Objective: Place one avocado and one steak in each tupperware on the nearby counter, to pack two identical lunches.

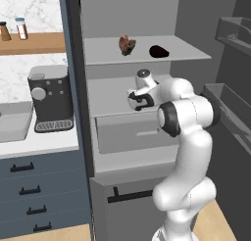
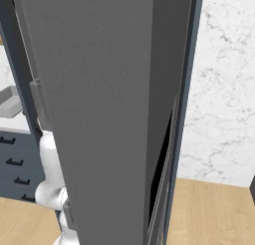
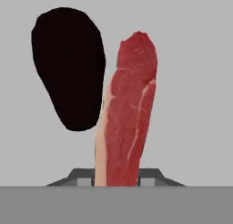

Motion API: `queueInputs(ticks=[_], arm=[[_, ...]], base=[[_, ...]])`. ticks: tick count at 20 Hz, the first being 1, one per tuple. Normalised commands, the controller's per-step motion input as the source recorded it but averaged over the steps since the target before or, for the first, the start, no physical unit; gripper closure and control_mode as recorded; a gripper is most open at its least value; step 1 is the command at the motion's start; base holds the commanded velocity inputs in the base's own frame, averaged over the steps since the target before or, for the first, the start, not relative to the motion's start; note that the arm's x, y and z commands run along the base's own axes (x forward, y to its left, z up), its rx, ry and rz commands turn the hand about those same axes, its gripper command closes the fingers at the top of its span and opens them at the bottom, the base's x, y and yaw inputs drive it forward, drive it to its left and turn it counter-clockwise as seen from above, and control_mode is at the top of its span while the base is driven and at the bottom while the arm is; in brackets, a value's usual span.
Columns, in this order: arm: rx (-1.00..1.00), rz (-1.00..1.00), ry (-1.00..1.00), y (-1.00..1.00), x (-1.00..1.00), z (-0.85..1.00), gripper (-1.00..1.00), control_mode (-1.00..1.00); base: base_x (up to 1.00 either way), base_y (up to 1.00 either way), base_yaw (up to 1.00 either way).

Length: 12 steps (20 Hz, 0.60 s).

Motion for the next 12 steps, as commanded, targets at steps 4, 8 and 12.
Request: queueInputs(ticks=[4,8,12], arm=[[-0.03,0.07,-0.12,0.48,-1.00,0.00,1.00,-1.00],[0.00,0.07,-0.04,0.25,-1.00,0.08,1.00,-1.00],[0.00,0.07,0.00,0.09,-1.00,0.32,1.00,-1.00]], base=[[0.00,0.00,0.00],[0.00,0.00,0.00],[0.00,0.00,0.00]])
